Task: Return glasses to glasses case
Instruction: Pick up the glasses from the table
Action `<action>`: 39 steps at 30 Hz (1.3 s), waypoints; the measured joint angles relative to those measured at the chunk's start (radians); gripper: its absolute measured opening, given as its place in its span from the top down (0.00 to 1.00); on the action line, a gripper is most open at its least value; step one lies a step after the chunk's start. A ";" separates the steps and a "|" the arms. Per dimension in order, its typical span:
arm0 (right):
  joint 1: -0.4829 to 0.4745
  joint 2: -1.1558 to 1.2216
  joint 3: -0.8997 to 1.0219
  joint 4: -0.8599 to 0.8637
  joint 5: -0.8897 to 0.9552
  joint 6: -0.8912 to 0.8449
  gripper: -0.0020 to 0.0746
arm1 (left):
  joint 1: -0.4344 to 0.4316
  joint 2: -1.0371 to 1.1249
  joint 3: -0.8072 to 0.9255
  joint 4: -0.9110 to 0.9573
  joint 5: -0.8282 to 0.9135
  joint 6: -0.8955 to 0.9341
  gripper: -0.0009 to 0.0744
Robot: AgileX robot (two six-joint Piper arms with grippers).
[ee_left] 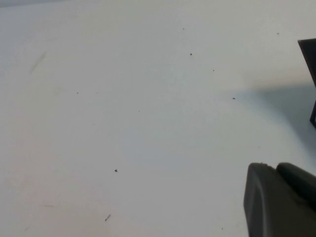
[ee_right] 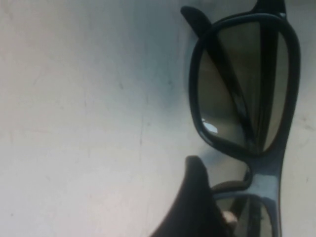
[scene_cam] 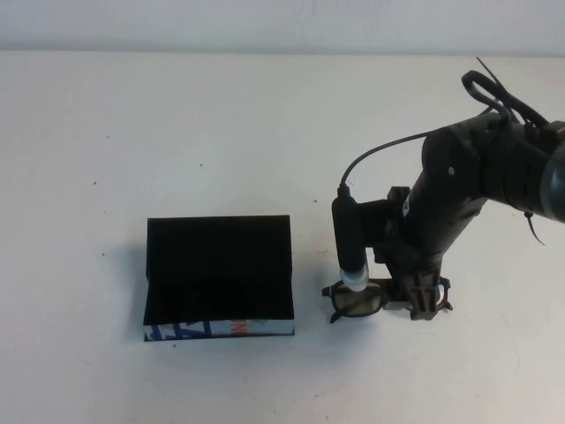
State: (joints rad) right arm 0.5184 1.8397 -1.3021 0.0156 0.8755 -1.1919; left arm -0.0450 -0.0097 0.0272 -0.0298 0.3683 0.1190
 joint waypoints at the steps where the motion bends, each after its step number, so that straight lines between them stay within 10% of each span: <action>1: 0.000 0.010 -0.008 -0.001 0.000 -0.002 0.37 | 0.000 0.000 0.000 0.000 0.000 0.000 0.99; 22: -0.020 0.094 -0.055 -0.026 0.019 -0.004 0.38 | 0.000 0.000 0.000 0.000 0.000 0.000 0.99; 39: -0.020 0.110 -0.056 -0.010 0.093 -0.005 0.62 | 0.000 0.000 0.000 0.000 0.000 0.000 0.99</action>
State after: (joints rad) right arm 0.4986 1.9492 -1.3583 0.0059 0.9686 -1.1967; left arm -0.0450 -0.0097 0.0272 -0.0298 0.3683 0.1190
